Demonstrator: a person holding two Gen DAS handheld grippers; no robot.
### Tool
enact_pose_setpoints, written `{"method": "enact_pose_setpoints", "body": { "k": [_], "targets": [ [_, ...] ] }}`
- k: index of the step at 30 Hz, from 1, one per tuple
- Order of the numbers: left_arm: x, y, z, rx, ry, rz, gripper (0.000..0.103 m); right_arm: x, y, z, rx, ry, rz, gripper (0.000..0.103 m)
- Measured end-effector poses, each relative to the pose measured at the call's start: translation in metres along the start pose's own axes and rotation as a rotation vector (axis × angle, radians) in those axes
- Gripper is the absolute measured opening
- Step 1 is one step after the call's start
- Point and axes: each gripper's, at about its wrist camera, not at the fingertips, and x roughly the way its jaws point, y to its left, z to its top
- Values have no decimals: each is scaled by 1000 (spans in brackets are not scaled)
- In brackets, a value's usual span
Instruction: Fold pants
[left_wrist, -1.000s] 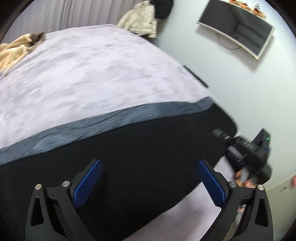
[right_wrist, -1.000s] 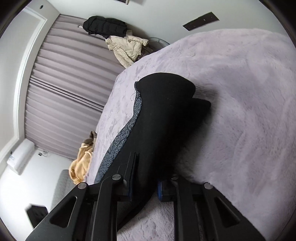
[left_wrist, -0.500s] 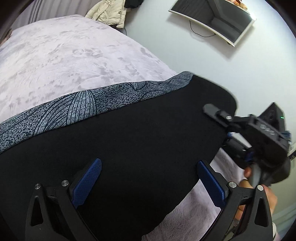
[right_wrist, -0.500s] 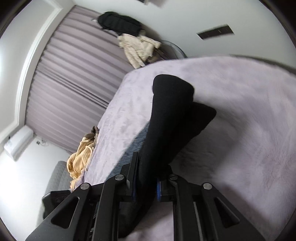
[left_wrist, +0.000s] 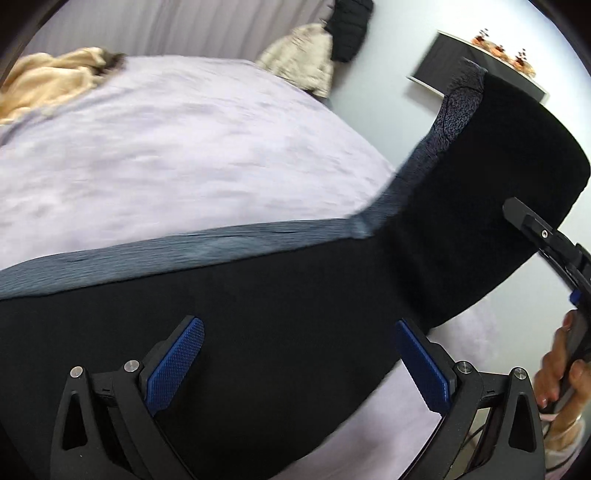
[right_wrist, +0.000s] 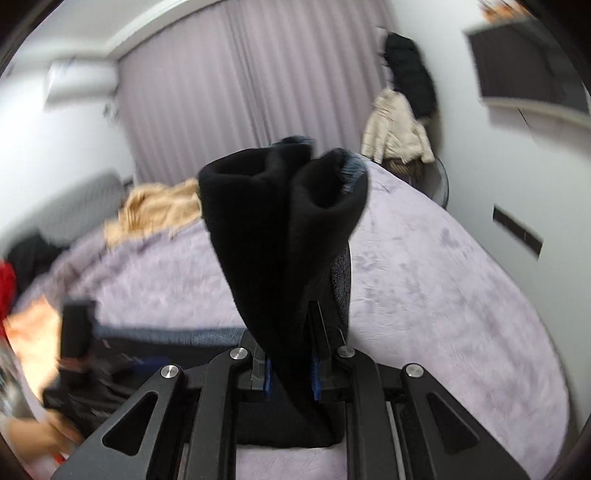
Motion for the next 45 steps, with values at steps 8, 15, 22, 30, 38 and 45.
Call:
{"method": "enact_pose_setpoints", "body": {
  "k": [8,15,22,30,38,45],
  "targets": [
    [-72,94,-53,-149,-51,150,103,107,168,-92,-504,301,-190,28],
    [-81,114,-59,-165,-56,165,103,53,208,-116,-628,191,-234,50],
    [-80,105,-48,-150,-25,-28,103,11,77,-76,244,222,226,67],
    [-21,66,-24,-140,135,-142,96,43,7,-123,707,304,405,52],
    [0,61,-26,-165,174,-112,96,86,-7,-127,832,332,403,15],
    [-25,49,-33,-53,85,-47,96,70,6,-117,734,321,414,5]
  ]
}}
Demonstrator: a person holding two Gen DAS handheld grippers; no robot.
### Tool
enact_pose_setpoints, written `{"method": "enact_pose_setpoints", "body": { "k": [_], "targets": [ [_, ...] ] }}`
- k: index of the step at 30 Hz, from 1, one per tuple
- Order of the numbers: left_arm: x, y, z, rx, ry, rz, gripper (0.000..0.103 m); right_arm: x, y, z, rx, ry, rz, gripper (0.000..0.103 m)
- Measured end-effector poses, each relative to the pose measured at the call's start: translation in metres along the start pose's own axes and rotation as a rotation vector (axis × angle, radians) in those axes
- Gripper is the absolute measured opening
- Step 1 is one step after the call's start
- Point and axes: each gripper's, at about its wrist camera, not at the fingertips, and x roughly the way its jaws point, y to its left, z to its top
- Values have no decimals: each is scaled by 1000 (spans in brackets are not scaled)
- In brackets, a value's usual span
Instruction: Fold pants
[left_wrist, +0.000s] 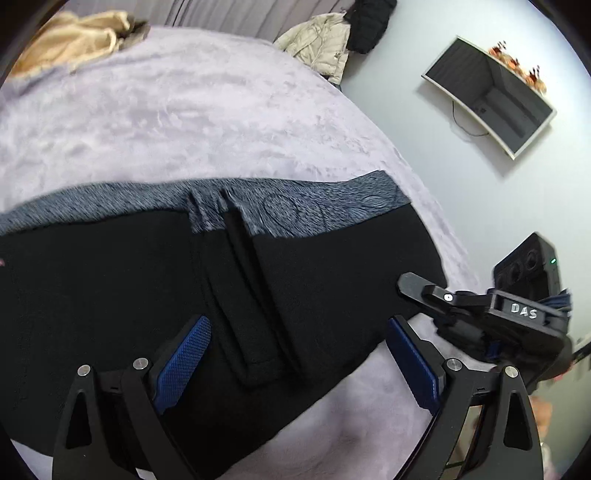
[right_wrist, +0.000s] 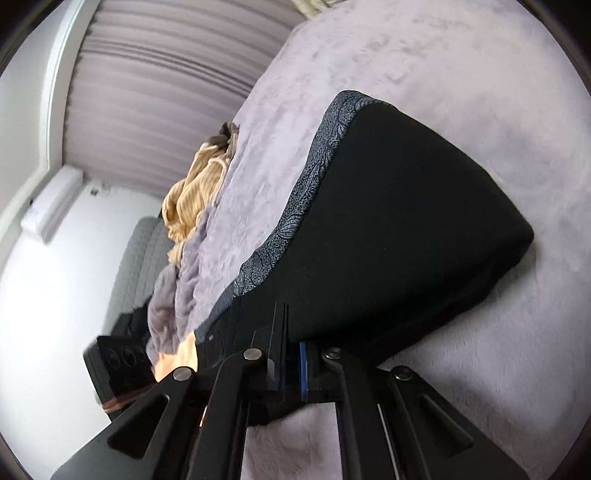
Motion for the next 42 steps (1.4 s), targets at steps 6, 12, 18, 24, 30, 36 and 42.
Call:
{"method": "enact_pose_setpoints", "body": {
  "k": [6,12,18,24,30,36,42],
  "targets": [
    [9,3,-5,-25,30,94,96,23,-18,-8,-5,50,-103,5],
    [-25,-12,12,83,-75,177,96,-17,12,1,-163,107,-54,30],
    [-6,-58,50,147,-66,92,96,-64,20,50,-224,-84,-57,23],
    [65,-69,67,87,43,121,96,-18,-23,101,-98,-52,-113,23],
    [81,-73,29,292,49,234,97,21,-61,88,-75,-27,-104,7],
    [60,-60,23,242,1,171,97,11,-48,80,-112,-47,-131,12],
    [45,-31,12,158,11,175,97,19,-2,57,-213,20,-142,16]
  ]
}}
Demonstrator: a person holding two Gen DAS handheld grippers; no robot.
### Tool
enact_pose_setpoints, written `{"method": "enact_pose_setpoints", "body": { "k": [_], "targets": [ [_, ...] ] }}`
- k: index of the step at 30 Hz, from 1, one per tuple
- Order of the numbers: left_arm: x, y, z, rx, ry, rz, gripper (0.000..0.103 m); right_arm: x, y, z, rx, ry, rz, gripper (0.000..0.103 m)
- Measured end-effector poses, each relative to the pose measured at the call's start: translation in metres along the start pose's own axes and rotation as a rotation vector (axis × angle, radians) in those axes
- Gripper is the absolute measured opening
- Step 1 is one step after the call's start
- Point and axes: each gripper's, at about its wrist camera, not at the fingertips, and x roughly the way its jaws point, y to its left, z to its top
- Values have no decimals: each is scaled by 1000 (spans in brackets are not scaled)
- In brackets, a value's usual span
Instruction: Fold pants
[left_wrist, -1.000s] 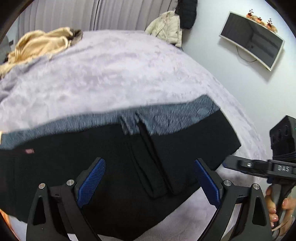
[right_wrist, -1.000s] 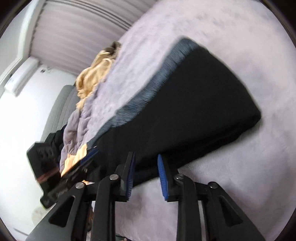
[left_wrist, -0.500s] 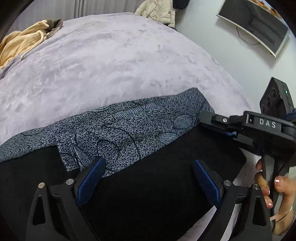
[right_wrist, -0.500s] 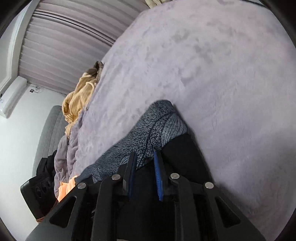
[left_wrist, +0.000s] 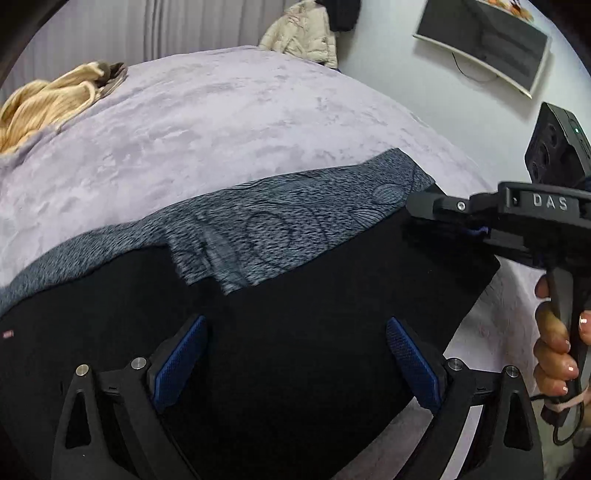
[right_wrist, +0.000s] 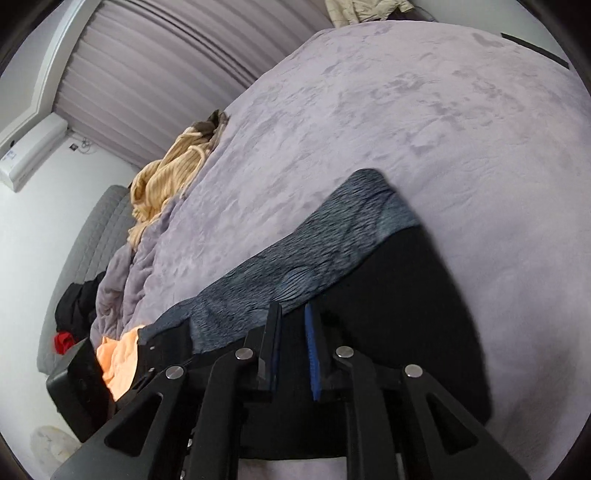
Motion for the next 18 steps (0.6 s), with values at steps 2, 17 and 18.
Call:
{"method": "enact_pose_setpoints", "body": {
  "k": [2,17,18],
  "targets": [
    [-9,14,-5,-63,1,-38,97,15,20,-7,-34,56,35,16],
    [-65,58,-59,-175,-29,143,97,56,84,-53,-169,186,17,17],
    [-67,60,-63,-179,-31,149,97,49,86,-57,-183,174,4,18]
  ]
}}
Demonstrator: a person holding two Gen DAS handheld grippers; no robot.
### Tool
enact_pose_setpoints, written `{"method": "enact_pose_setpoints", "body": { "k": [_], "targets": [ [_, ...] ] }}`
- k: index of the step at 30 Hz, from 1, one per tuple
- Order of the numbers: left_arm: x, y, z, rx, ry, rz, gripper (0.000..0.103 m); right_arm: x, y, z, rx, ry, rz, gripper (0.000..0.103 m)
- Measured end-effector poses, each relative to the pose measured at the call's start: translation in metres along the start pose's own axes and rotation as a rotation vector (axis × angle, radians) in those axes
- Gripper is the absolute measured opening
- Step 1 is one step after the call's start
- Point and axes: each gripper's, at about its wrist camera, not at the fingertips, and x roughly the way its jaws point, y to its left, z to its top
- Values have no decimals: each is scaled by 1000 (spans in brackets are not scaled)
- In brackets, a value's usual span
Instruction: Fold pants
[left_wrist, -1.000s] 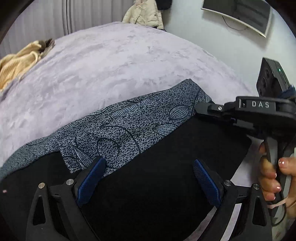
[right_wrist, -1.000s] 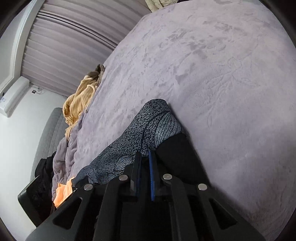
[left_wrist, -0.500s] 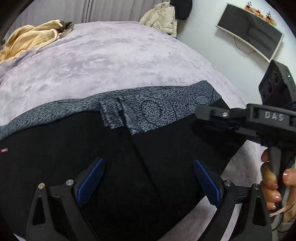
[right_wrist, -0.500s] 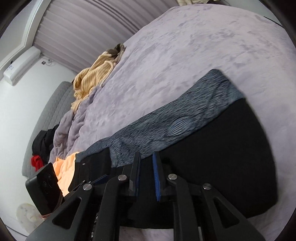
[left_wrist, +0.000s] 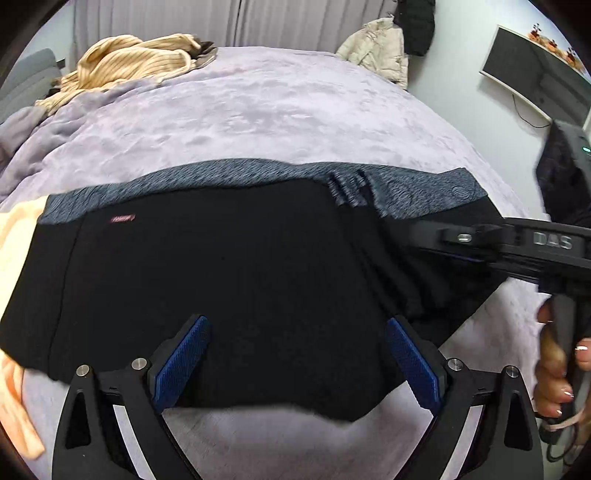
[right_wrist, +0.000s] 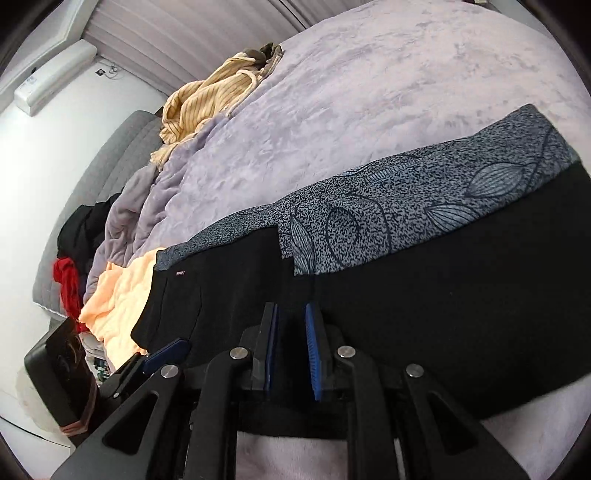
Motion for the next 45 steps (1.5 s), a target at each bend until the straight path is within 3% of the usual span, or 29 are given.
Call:
{"method": "enact_pose_setpoints", "body": {
  "k": [4,13,18,27,31,35,45],
  "targets": [
    [-7,11,-13,-18,-12,15,97,-16,14,-24,-57,-29,-45,38],
    [-28,44,-35,-88,-7,30,97,-13,24,-69,-39,-17,-72,39],
    [-37,71,-50,-171,5,36,97,-17,43,-89,-128,-30,-191,39],
    [-49,105,-64,-251,-6,61,97,-1,81,-92,-174,-12,-168,43],
    [-54,116,-66,-266,-18,78,97,12,91,-94,-185,-7,-197,43],
    [-56,127,-67,-288,-17,84,97,22,87,-97,-166,4,-221,50],
    [-54,139,-68,-300,-20,99,97,25,82,-103,-164,13,-240,53]
  ]
}}
